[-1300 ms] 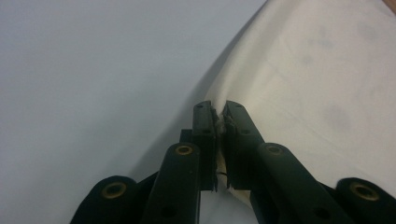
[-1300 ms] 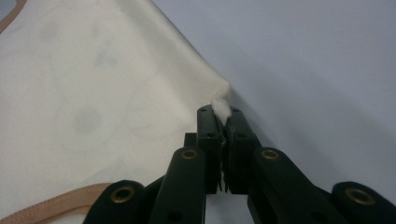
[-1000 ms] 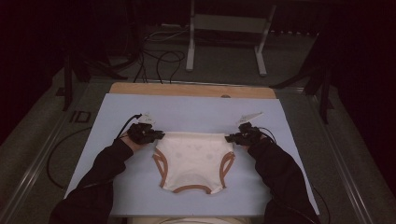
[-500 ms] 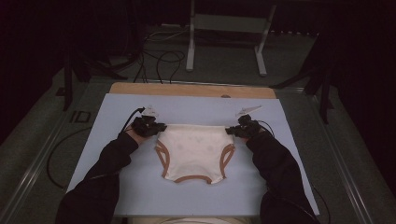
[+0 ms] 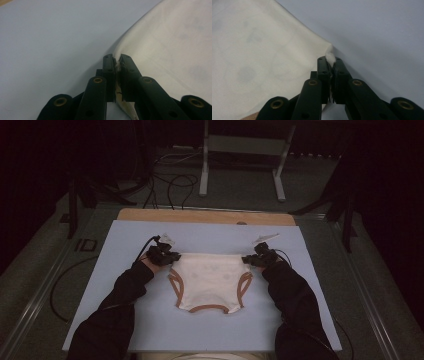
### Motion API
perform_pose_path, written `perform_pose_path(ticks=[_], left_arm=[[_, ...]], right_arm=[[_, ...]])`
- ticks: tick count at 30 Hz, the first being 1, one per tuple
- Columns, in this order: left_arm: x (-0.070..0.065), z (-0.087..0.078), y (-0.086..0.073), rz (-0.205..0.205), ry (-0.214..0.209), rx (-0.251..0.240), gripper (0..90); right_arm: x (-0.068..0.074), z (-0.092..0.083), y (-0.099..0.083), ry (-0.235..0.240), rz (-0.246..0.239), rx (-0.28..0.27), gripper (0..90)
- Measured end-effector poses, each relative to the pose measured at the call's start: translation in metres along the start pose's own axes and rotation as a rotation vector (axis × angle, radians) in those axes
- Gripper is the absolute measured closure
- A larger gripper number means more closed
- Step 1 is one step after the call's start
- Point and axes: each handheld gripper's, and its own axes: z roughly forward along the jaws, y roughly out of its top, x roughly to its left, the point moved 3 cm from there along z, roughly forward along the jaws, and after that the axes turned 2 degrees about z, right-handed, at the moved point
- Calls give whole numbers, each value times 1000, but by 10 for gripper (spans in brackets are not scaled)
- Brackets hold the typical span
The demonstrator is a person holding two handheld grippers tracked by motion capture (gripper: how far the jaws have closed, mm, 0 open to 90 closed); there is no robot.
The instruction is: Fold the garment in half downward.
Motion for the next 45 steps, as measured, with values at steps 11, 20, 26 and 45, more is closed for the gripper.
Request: perform_pose_path(ticks=[11,20,26,45], left_arm=[[3,9,4,-10,57,49,714],[-1,4,8,-47,41,47,351],[-7,-2,10,-33,-20,32,115],[-26,-48,17,0,-142,-115,0]], right_arm=[[-6,5,5,-31,43,-14,751],[-14,-3,4,-57,96,-51,394],[-14,-13,6,-11,125,-92,215],[23,-34,25,78,23,-164,115]])
